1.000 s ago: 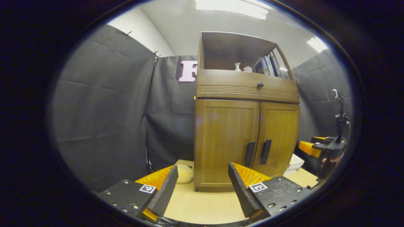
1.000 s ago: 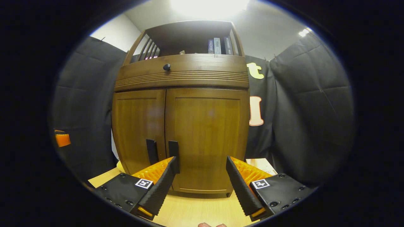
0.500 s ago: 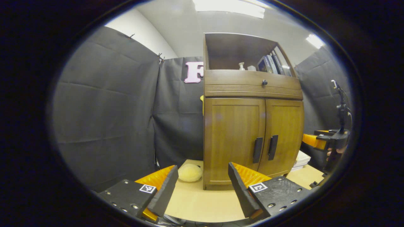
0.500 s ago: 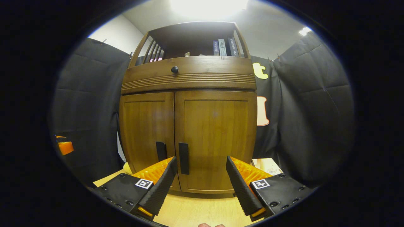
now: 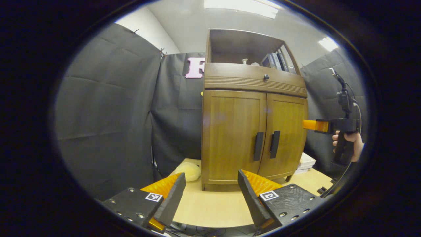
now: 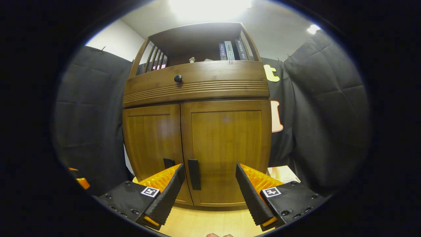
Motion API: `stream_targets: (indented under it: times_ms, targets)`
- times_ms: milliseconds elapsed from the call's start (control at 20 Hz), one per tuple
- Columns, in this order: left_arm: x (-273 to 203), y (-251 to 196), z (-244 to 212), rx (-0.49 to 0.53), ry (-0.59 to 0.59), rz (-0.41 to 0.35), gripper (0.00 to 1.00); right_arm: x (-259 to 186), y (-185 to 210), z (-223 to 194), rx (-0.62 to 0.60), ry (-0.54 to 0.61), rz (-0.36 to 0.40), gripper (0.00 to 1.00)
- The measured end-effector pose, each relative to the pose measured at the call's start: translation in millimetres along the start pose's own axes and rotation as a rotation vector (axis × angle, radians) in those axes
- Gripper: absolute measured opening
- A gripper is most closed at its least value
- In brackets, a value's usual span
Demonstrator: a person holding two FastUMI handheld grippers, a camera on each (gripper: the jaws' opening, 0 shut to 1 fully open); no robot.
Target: Open the right door of the double-door shoe cabinet with the right hand, and open the left door with the left hand.
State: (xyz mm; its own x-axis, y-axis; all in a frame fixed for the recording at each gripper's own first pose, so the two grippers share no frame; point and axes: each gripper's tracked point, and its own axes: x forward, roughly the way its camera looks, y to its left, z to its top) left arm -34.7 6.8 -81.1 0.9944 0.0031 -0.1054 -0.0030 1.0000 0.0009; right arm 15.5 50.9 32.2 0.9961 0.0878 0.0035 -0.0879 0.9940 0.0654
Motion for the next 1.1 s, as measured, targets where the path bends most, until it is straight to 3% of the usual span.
stream_targets:
  times_ms: [350,450,1100]
  targets:
    - [-5,13,-11,-0.036,0.018,0.038,0.92,42,25,12,0.049,-0.033,0.049,0.98]
    - [-7,21,-13,-0.049,0.021,0.064,0.92,58,27,3,0.038,-0.019,0.043,0.94]
    - [-13,31,-33,-0.113,0.076,0.218,0.92,132,49,-60,-0.056,0.106,0.051,0.94]
